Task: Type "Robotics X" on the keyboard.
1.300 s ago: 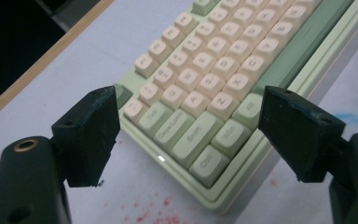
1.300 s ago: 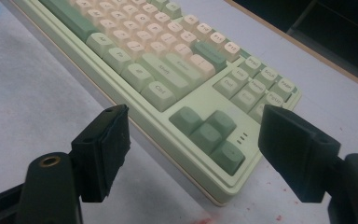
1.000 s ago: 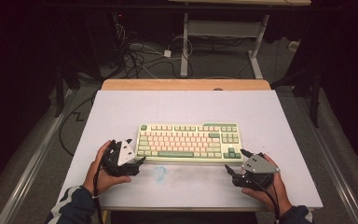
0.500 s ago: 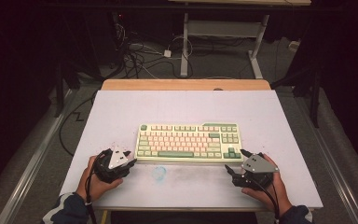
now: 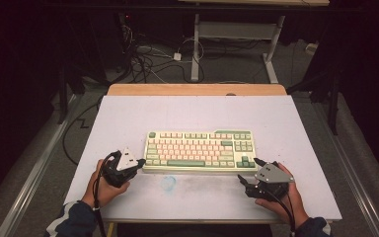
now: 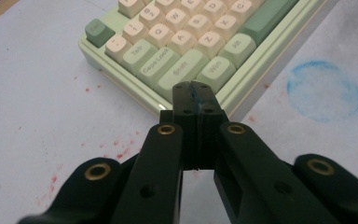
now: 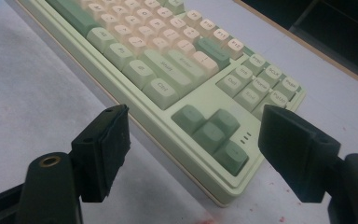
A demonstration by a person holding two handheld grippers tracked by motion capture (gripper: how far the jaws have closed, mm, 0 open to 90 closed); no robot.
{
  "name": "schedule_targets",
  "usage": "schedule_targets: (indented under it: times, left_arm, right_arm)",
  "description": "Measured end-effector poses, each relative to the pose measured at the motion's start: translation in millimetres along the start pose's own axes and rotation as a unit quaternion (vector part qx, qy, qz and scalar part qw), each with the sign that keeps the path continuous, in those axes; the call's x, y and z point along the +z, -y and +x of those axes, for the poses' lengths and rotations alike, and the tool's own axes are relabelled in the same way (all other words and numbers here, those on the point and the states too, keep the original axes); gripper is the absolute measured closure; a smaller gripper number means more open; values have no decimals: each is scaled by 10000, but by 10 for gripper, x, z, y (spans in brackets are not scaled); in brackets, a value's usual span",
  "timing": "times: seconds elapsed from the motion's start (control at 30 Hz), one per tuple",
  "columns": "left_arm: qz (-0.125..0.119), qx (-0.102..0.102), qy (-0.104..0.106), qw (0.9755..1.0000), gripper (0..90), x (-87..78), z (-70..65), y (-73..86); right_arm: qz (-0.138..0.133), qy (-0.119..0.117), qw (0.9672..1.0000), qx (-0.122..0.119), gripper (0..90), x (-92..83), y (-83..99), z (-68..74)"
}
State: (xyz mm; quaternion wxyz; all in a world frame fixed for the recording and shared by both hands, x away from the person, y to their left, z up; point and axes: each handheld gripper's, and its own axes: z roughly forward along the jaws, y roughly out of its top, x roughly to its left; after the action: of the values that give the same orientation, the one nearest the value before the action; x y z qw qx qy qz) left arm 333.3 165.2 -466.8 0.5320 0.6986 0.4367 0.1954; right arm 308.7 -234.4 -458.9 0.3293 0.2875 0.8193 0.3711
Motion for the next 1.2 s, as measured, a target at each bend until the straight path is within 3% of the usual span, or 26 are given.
schedule_targets:
  times: [0.23,0.53,0.83,1.2]
  left_arm:
    - [33,-49,113,9999,875,150,-53,-99]
    - [200,57,283,9994,875,460,-184,-205]
    - [369,168,209,9990,875,707,-222,-244]
    - [456,208,143,9986,874,831,-230,-258]
  right_arm:
    - [31,-6,10000,-21,262,15,4,2]
    - [55,-19,10000,-29,262,21,5,11]
    - [74,-29,10000,-27,262,26,12,10]
    - [109,-56,9999,-51,263,34,16,16]
